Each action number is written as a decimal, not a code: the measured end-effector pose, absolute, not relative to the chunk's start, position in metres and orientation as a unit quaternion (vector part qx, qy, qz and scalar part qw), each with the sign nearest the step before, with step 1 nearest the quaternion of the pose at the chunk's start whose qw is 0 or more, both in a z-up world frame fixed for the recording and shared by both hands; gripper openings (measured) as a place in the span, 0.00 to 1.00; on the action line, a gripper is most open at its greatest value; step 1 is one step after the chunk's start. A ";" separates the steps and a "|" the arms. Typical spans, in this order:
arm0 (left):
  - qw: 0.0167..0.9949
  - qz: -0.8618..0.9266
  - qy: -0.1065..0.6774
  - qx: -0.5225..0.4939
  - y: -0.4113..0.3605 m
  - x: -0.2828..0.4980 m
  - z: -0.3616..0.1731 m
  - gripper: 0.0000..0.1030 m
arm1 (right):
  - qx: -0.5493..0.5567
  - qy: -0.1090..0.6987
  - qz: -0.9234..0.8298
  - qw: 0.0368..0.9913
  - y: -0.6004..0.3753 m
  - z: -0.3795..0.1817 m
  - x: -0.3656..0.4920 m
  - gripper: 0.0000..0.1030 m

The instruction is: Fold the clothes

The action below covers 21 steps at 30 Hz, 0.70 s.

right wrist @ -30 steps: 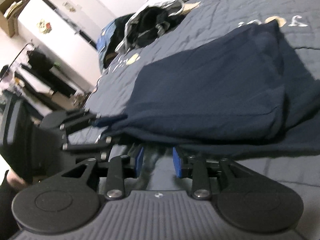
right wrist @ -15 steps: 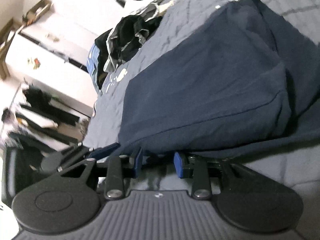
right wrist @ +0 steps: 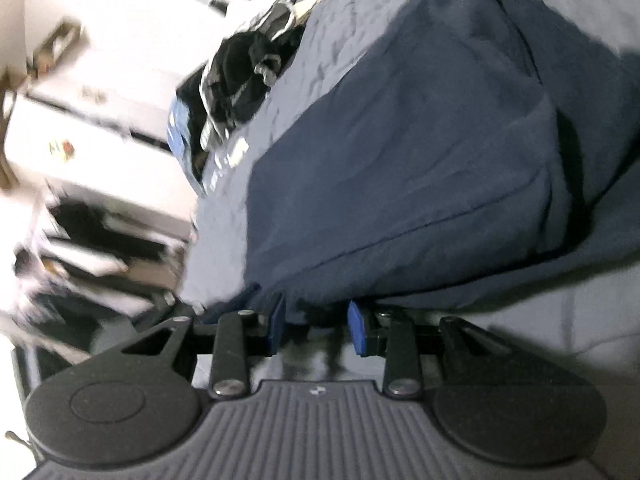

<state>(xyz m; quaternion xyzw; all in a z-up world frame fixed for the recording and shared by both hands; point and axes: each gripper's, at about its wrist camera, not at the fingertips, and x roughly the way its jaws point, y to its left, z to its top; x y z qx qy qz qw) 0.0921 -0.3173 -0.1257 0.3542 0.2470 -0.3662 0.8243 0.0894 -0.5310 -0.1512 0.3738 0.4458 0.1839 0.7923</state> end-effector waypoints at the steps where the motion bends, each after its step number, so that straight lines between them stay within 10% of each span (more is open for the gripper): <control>1: 0.830 -0.364 0.250 0.341 -0.316 0.095 -0.123 0.24 | 0.353 0.450 0.189 0.798 -0.529 -0.147 0.088 0.32; 18: 0.839 -0.354 0.230 0.342 -0.316 0.095 -0.121 0.21 | 0.477 0.409 0.148 0.764 -0.553 -0.174 0.095 0.43; 21: 0.828 -0.347 0.219 0.383 -0.324 0.089 -0.132 0.36 | 0.482 0.399 0.130 0.769 -0.555 -0.178 0.094 0.43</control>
